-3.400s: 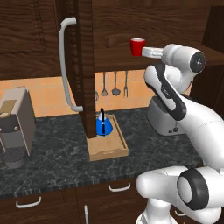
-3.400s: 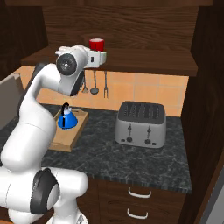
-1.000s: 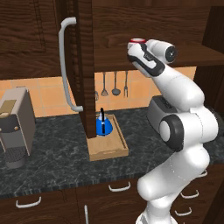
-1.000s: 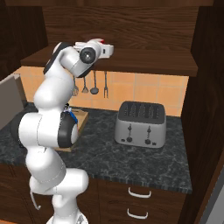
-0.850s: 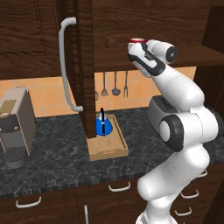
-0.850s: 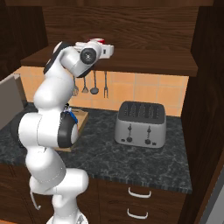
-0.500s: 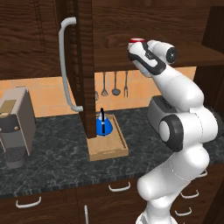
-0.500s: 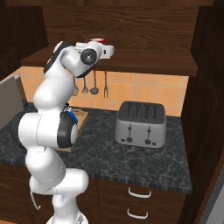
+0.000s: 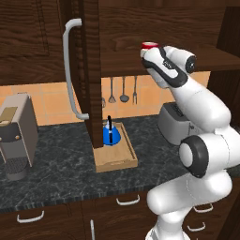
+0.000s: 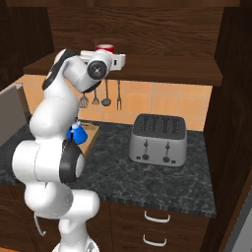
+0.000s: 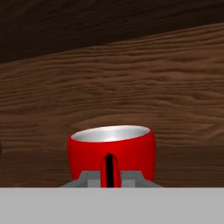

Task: Pick the kettle from the counter and place it on the tray. Then pick the mug from the cabinet and place it on the tray. Then close the cabinet doors.

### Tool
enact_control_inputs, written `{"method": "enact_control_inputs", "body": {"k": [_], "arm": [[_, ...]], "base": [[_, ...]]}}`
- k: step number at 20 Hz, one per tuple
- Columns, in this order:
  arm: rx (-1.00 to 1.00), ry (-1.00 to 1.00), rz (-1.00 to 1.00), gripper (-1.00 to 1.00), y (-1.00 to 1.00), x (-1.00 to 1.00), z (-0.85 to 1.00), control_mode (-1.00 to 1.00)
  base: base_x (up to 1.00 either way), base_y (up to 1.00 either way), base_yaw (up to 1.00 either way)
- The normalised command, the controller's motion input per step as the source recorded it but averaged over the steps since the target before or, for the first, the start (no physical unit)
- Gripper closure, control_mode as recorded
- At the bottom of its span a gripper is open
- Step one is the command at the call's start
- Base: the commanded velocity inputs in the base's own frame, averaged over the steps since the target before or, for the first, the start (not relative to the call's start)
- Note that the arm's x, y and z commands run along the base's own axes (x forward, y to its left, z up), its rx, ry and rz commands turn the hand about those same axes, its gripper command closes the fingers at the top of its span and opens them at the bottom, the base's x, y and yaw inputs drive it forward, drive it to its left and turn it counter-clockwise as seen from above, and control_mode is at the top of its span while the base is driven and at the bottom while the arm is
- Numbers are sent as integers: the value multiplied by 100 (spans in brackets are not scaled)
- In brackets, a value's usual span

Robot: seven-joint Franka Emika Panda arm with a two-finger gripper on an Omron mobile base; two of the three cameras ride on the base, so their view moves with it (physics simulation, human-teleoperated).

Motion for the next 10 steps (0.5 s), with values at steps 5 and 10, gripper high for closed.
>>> {"method": "enact_control_inputs", "body": {"k": [5, 10], "arm": [[0, -1, 10, 100, 0, -95, 15, -100], [0, 0, 12, 100, 0, -98, 17, -100]], "base": [[0, 0, 0], [0, 0, 0]]}}
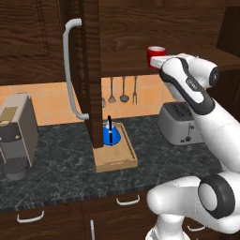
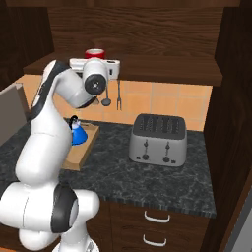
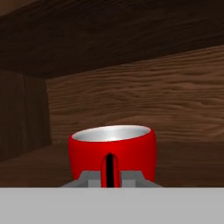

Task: Pick the kettle from the counter and place it on the tray. Then pick the mug from the cabinet and place it on the tray. Then close the cabinet doors.

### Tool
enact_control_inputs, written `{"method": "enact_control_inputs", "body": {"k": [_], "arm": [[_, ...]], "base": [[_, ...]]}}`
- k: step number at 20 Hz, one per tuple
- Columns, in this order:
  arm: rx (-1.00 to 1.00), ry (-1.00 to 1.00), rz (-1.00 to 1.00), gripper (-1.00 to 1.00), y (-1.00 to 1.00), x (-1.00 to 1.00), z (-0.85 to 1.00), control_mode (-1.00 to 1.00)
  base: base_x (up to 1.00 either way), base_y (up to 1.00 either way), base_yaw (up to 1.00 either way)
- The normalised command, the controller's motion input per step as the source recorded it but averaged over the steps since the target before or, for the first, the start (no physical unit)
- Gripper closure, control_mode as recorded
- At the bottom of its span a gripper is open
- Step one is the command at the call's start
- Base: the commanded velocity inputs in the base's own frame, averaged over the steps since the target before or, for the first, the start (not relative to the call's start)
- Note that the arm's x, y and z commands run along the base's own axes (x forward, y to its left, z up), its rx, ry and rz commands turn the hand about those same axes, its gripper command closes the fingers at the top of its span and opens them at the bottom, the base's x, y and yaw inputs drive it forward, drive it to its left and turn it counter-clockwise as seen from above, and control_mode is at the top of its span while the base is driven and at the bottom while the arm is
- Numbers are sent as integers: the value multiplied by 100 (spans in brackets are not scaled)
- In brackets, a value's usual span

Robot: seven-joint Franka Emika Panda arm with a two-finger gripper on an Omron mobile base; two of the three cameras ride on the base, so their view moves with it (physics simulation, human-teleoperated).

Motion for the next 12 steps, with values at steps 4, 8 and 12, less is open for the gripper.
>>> {"method": "enact_control_inputs", "body": {"k": [4, 8, 12], "arm": [[0, 0, 21, 100, 15, -100, 0, -100], [0, 0, 25, 100, 6, -100, 0, -100], [0, -1, 25, 100, 0, -100, -5, -100]], "base": [[0, 0, 0], [0, 0, 0], [0, 0, 0]]}}
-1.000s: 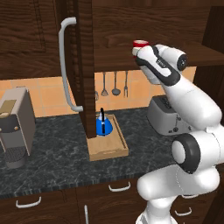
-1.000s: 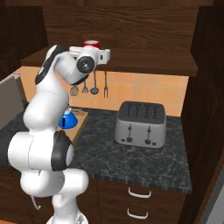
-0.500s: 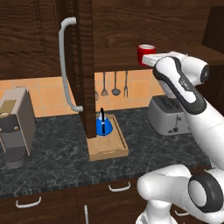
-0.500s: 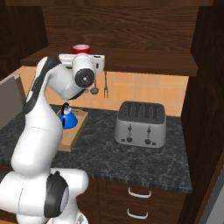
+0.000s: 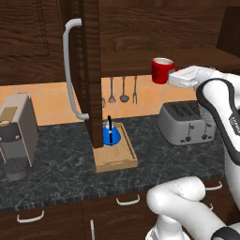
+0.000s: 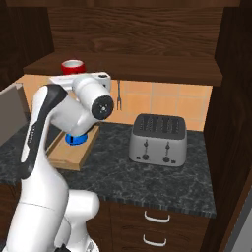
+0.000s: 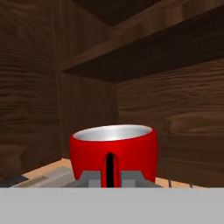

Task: Pick the kettle from the counter and place it on the tray. Then pick the mug from the cabinet and place it on the tray. Then close the cabinet doors.

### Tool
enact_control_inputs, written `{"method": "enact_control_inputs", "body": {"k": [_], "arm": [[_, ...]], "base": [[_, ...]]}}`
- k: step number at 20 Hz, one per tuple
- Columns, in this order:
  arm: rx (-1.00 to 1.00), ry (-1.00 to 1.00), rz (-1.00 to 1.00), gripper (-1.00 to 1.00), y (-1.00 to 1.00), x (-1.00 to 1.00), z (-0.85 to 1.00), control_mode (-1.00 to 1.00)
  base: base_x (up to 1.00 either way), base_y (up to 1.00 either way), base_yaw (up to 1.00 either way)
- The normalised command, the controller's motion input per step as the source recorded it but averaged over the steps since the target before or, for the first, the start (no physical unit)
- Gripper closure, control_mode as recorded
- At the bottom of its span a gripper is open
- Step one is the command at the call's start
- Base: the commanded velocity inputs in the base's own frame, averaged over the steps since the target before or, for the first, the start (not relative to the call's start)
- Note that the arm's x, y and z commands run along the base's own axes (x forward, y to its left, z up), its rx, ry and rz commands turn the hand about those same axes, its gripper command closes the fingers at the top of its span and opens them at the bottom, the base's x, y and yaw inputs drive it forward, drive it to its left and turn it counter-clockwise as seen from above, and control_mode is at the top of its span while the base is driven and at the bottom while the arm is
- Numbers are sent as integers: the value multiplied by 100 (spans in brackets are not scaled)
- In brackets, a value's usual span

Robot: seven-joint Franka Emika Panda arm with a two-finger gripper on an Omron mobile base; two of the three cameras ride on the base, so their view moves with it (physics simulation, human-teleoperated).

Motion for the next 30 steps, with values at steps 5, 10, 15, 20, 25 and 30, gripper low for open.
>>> {"method": "enact_control_inputs", "body": {"k": [5, 10, 15, 20, 25, 30], "arm": [[0, -1, 23, 100, 1, -99, -38, -100], [-2, 0, 23, 100, 13, -60, -81, -100], [-6, 0, 19, 100, 23, 18, -91, -100], [-8, 0, 13, 100, 22, 41, -78, -100], [-2, 0, 10, 100, 34, 47, -67, -100], [0, 0, 13, 100, 37, 49, -60, -100]], "base": [[0, 0, 0], [0, 0, 0], [0, 0, 0], [0, 0, 0], [0, 0, 0], [0, 0, 0]]}}
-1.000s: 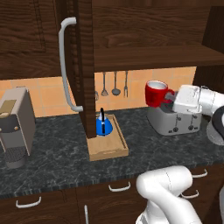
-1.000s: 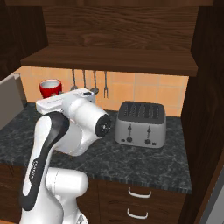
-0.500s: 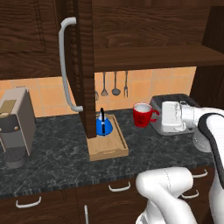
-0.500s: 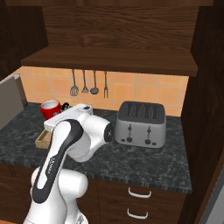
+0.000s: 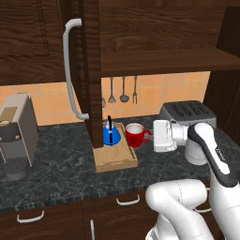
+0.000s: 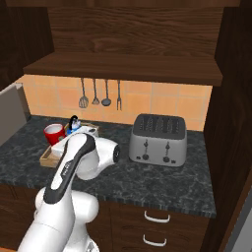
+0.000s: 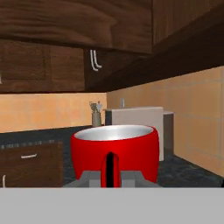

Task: Pick the kettle from the counter and place it on the tray. Then pick the mug from the cabinet and place it on the tray. Then close the cabinet doors.

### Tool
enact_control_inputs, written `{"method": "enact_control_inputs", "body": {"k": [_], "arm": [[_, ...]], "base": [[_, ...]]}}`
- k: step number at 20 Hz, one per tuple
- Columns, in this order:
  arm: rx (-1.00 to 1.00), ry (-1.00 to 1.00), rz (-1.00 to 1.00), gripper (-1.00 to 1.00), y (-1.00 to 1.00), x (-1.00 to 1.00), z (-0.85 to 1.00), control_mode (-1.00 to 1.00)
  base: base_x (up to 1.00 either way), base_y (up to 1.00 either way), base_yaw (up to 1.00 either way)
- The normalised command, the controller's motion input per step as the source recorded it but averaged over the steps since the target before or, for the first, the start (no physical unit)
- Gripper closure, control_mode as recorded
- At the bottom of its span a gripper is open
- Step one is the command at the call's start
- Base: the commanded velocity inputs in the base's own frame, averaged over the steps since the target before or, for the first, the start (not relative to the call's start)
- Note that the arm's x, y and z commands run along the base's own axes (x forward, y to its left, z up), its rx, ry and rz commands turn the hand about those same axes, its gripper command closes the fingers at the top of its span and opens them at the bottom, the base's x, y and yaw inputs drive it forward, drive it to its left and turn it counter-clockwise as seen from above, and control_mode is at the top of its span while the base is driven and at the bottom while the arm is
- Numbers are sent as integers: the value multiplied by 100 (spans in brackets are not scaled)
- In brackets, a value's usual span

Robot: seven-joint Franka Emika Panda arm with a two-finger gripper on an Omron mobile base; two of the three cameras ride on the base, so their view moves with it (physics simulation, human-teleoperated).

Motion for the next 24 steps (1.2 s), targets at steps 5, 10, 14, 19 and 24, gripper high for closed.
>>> {"method": "enact_control_inputs", "body": {"k": [5, 10, 14, 19, 24], "arm": [[0, 0, 17, 100, 10, 60, -52, -100], [0, 0, 23, 100, 0, 67, -51, -100], [0, 0, 23, 100, -8, 62, -44, -100], [0, 0, 17, 100, -18, 47, -43, -100], [0, 0, 7, 100, 4, 42, -48, -100]], "base": [[0, 0, 0], [0, 0, 0], [0, 0, 0], [0, 0, 0], [0, 0, 0]]}}
